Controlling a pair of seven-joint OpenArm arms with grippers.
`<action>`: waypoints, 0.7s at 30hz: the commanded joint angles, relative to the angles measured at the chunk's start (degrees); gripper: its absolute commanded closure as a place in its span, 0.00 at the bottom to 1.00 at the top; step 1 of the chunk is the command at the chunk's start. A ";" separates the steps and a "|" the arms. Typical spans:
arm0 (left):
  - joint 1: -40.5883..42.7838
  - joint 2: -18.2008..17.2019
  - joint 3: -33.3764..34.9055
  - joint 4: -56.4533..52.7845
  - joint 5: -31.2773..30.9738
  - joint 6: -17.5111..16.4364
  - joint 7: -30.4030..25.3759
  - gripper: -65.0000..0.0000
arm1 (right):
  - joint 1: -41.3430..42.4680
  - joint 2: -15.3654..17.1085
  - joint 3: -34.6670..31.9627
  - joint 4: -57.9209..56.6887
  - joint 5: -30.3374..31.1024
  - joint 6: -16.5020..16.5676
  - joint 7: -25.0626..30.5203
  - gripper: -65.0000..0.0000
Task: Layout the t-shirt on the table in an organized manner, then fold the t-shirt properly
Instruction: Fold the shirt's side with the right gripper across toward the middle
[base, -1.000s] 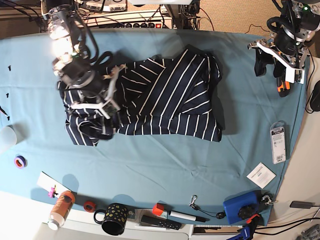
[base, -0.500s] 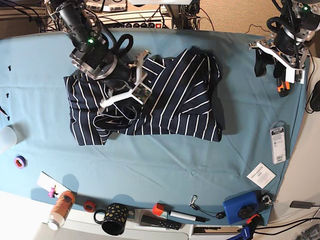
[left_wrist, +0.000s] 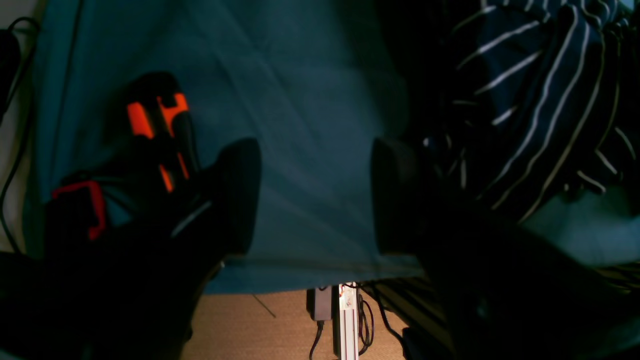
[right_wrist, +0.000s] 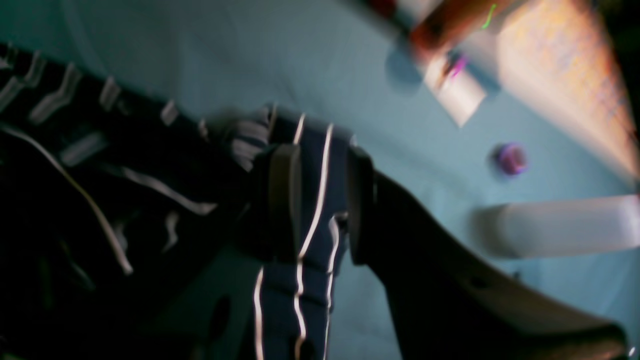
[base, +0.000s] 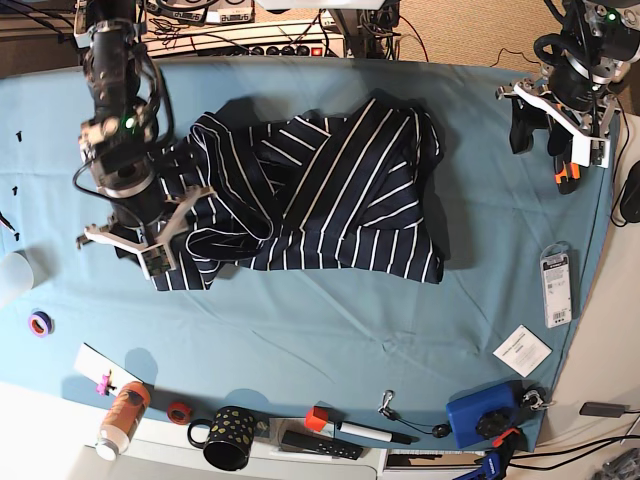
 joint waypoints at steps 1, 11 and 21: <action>0.17 -0.46 -0.22 0.92 -0.63 -0.22 -1.44 0.46 | 0.68 0.55 0.68 -0.50 -0.50 -0.46 1.42 0.76; 0.17 -0.46 -0.22 0.92 -0.61 -0.24 -1.42 0.46 | 1.31 -0.68 0.59 -6.73 3.67 -1.68 1.86 0.76; 0.20 -0.46 -0.22 0.92 -0.61 -0.22 -1.44 0.46 | 10.64 -7.10 -3.34 -23.47 4.92 4.68 3.43 0.76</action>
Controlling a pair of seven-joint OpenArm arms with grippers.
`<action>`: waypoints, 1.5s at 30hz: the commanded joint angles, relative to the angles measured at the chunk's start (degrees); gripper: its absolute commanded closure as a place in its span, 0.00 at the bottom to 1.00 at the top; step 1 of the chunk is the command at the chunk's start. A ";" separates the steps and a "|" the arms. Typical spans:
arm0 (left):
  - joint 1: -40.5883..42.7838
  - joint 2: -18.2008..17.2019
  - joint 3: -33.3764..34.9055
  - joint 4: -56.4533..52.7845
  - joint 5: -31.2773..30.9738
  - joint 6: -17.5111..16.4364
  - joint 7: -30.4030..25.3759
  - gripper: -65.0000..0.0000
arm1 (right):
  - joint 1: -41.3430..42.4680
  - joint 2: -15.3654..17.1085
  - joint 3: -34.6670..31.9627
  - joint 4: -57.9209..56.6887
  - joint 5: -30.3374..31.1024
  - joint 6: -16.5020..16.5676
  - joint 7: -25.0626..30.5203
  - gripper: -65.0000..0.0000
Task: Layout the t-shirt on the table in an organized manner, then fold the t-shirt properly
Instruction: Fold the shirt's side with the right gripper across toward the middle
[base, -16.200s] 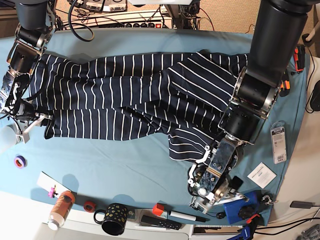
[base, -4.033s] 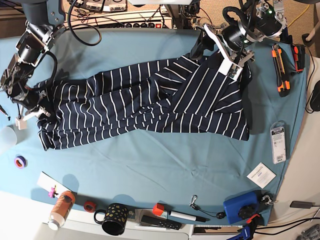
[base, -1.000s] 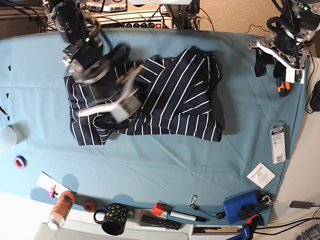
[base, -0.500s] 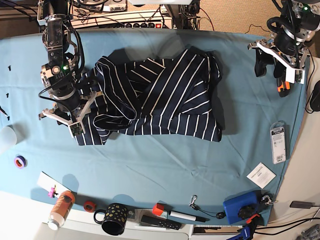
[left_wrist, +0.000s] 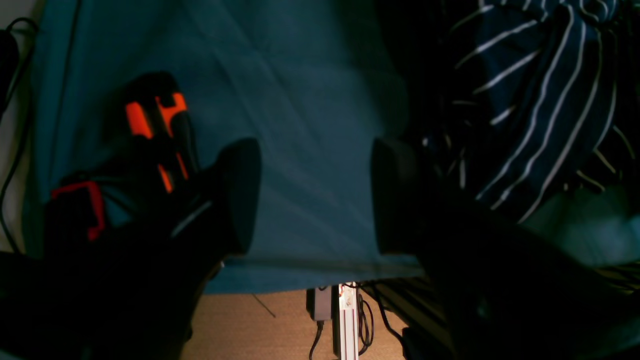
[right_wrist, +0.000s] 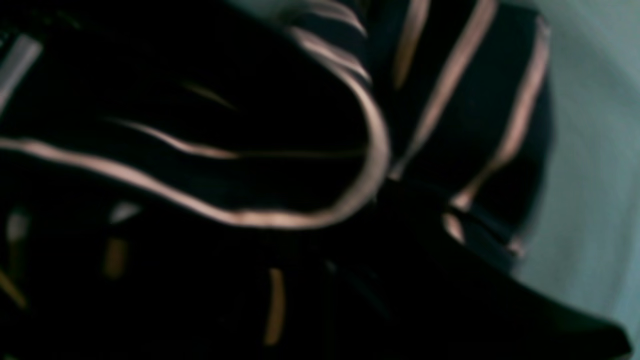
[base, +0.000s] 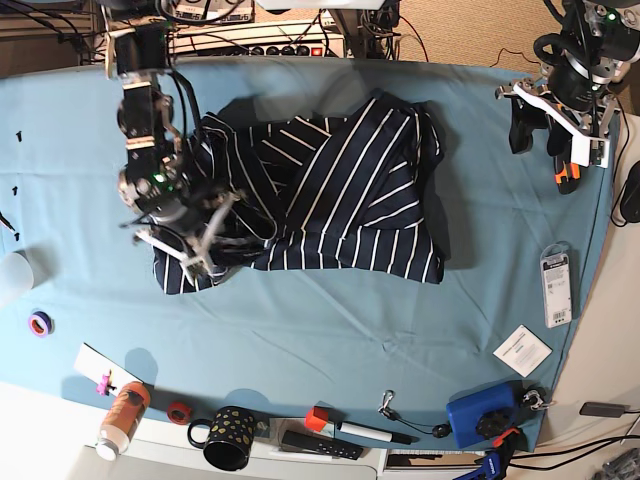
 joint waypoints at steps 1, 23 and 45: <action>0.20 -0.44 -0.22 0.92 -0.61 -0.22 -1.42 0.46 | 2.25 0.37 -0.55 1.07 0.33 -0.17 1.05 0.76; 0.04 -0.44 -0.22 0.92 -0.59 -0.22 -2.73 0.46 | 11.30 -3.72 -15.13 -3.67 -3.56 -1.05 0.81 0.76; -1.57 -0.44 -0.11 0.92 -2.73 -1.09 -2.95 0.46 | -6.78 1.60 -5.68 13.51 15.52 4.57 -15.74 0.76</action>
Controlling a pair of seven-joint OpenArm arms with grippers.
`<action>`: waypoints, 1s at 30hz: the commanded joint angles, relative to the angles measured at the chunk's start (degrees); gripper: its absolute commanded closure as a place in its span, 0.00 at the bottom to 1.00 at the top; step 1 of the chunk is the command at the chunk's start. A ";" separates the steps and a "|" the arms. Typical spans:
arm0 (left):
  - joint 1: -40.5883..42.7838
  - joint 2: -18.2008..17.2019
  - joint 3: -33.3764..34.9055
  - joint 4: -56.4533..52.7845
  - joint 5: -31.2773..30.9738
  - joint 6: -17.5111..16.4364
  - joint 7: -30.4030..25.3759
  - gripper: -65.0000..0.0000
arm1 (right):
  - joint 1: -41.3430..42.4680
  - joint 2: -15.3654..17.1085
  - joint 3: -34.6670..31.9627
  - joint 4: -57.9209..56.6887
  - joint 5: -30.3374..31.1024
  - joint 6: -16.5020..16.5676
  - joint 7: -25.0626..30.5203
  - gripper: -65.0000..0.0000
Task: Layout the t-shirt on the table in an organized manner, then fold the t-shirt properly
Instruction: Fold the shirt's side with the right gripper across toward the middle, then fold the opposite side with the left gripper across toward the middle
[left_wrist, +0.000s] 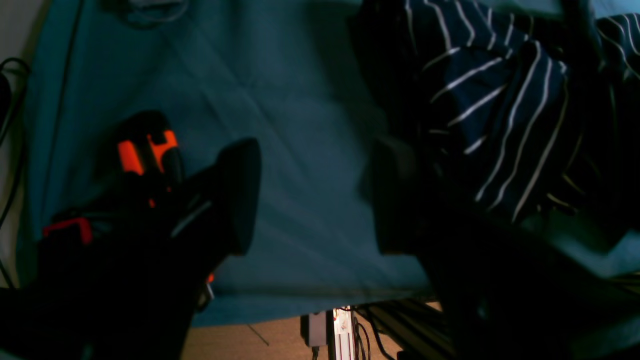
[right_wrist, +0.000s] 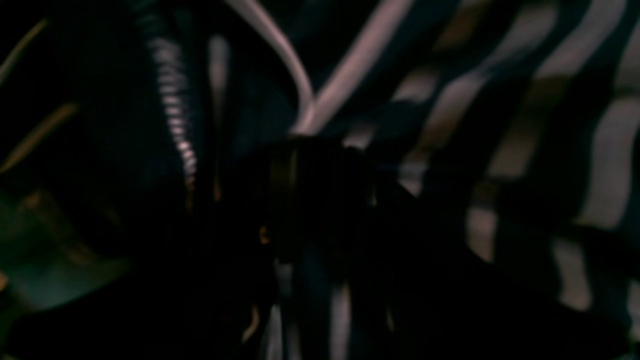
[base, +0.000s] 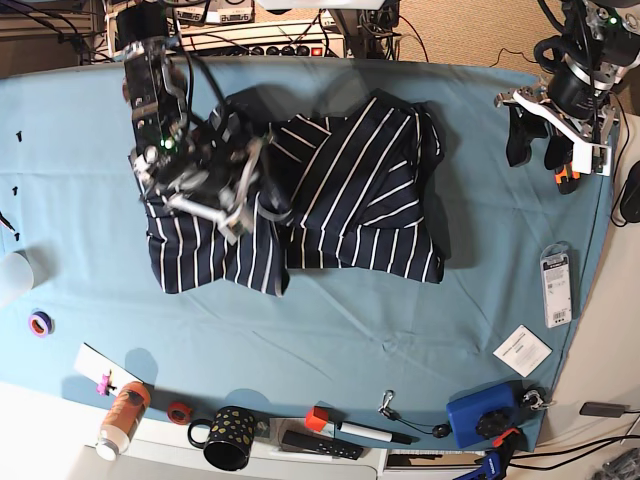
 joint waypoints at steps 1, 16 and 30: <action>0.02 -0.42 -0.17 0.92 -0.61 -0.24 -1.27 0.46 | 0.09 -0.11 0.11 1.05 1.77 0.79 0.94 0.76; -5.60 4.44 -0.15 0.92 4.26 -0.24 -4.24 0.53 | 2.64 -3.30 0.31 1.05 4.44 6.38 8.68 0.76; -2.14 4.48 18.01 -0.98 10.54 5.07 -8.85 0.32 | 4.61 -3.26 17.38 1.05 -2.93 2.36 10.78 0.76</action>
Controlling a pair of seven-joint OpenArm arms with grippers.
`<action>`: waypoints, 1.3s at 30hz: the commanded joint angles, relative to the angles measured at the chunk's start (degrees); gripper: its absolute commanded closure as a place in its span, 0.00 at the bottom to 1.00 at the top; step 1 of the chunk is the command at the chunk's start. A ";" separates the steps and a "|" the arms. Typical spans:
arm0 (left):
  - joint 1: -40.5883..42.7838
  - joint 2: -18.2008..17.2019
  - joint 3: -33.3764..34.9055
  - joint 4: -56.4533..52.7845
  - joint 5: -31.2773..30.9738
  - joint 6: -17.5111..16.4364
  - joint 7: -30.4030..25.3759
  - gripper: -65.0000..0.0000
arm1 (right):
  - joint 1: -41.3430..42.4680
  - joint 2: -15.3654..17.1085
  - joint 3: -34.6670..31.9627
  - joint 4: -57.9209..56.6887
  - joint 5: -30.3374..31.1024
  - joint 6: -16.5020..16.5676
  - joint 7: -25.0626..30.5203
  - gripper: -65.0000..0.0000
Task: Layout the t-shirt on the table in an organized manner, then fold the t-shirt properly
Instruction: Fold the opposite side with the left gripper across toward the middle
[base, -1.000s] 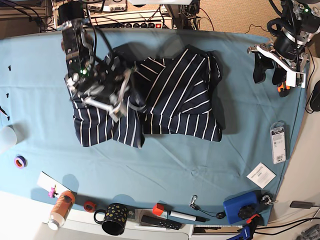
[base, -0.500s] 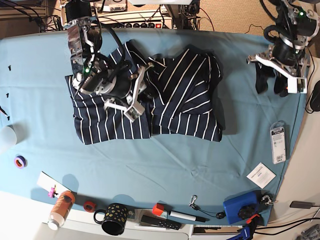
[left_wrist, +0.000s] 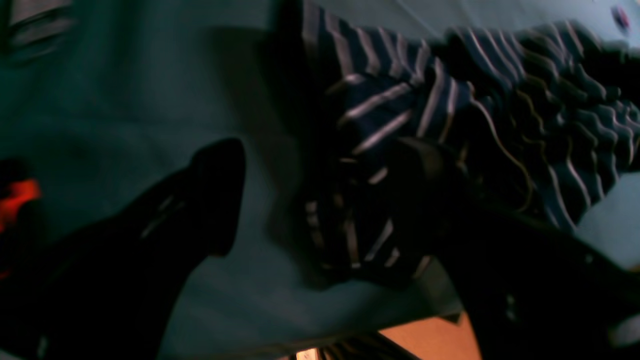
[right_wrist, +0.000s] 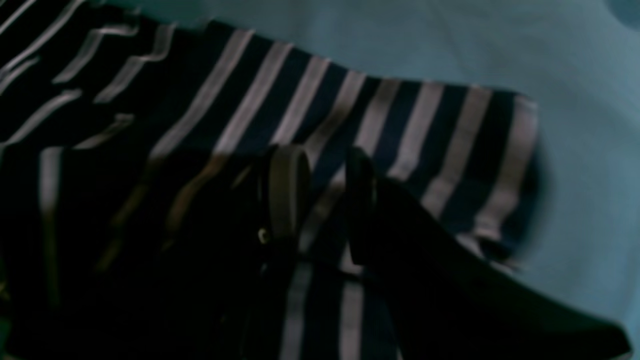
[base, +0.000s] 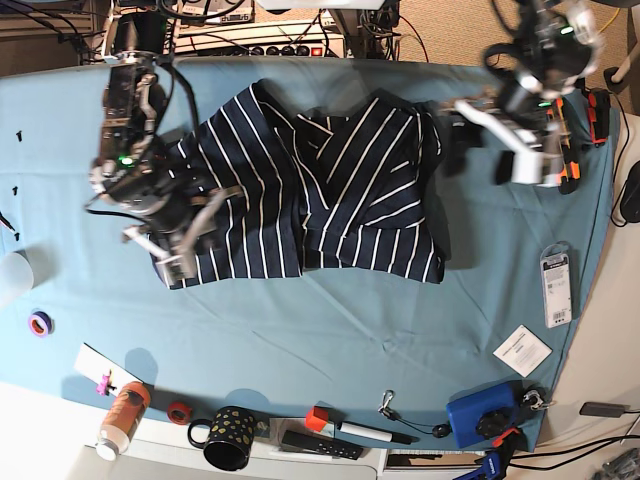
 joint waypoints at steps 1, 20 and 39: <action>-1.07 -0.20 1.95 -0.48 2.19 1.18 -1.27 0.32 | 0.96 0.37 1.77 1.05 -0.17 0.15 0.96 0.76; -15.43 -0.17 9.79 -24.52 1.53 3.87 4.28 0.32 | 0.92 6.99 15.30 1.05 -2.56 0.31 -0.35 0.76; -23.08 1.20 9.84 -38.58 -7.78 1.11 8.00 0.99 | 0.79 7.80 15.30 1.05 -12.04 0.26 -1.36 0.76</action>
